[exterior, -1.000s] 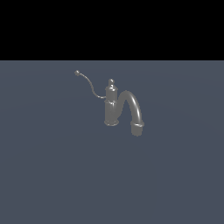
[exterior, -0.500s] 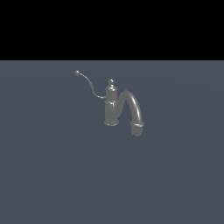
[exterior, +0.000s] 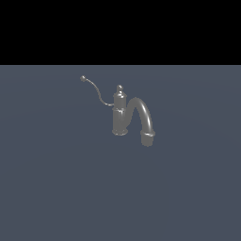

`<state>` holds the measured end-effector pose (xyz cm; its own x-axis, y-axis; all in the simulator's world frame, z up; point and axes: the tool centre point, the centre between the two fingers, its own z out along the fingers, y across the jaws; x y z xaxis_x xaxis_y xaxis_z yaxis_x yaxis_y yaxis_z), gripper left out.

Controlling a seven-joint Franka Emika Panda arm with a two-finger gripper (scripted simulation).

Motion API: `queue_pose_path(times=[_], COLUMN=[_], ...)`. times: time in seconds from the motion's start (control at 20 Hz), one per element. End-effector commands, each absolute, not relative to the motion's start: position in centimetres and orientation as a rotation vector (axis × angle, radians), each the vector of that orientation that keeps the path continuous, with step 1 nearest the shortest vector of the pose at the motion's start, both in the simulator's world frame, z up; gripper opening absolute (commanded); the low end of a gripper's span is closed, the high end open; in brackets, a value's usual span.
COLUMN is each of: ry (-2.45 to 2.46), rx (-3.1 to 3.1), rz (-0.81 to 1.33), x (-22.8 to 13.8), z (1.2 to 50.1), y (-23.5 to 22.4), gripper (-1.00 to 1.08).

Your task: Turn on the faucet by rotating a designated handle.

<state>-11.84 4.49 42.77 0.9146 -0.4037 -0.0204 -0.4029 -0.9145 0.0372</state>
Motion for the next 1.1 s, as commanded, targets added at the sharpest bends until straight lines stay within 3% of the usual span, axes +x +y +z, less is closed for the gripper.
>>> queue_pose_path(times=[0.0, 1.05], ry=[-0.732, -1.463], rx=[3.026, 2.773], rz=[-0.04, -0.02], x=[-10.2, 1.8], z=[42.1, 33.1], y=[5.0, 9.5], gripper=[-1.0, -1.0])
